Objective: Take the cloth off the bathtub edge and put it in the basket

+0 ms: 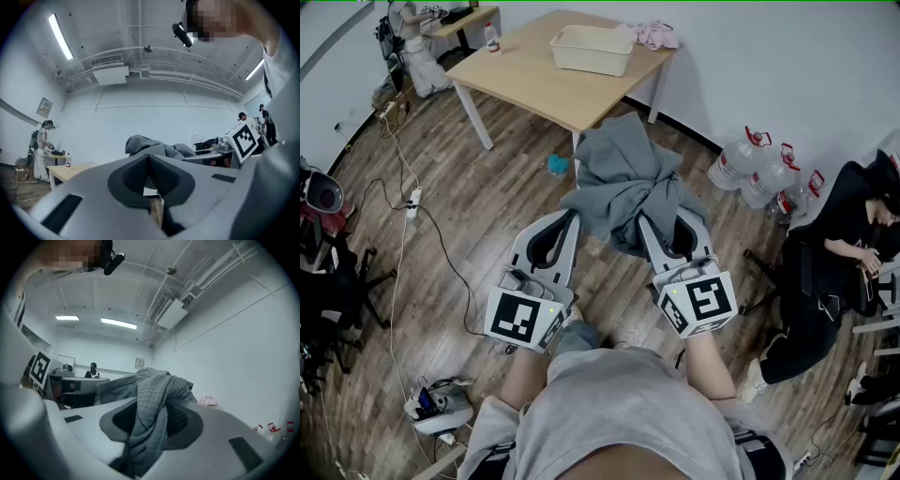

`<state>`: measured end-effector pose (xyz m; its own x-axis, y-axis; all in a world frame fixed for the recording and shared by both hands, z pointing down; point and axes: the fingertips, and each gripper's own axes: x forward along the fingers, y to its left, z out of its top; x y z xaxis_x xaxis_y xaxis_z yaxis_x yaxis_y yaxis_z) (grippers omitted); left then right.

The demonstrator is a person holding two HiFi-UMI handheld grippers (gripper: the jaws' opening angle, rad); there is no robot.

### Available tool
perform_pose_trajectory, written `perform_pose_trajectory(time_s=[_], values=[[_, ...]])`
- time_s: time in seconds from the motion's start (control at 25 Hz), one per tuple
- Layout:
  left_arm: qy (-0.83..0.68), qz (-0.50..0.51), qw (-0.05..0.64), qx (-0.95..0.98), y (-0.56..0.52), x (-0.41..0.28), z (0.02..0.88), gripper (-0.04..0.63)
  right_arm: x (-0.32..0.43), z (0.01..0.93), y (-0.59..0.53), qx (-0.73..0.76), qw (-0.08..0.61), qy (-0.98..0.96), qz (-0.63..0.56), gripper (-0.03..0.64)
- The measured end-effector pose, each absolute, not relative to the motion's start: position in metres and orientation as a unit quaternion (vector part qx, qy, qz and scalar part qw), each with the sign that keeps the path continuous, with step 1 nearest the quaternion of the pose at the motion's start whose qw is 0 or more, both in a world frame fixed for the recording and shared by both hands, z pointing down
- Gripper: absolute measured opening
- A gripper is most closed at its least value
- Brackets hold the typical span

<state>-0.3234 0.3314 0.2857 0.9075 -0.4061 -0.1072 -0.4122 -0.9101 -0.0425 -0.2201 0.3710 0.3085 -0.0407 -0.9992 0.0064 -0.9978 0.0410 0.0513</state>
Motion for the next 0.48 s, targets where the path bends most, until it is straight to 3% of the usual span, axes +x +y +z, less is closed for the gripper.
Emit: perform_pose_trajectory(time_s=[0.48], values=[[0.204,0.048,0.038,-0.977,0.341,-0.322,0.284,-0.005,-0.222,0.307,0.382,0.696,0.009,-0.718,-0.018,0.135]])
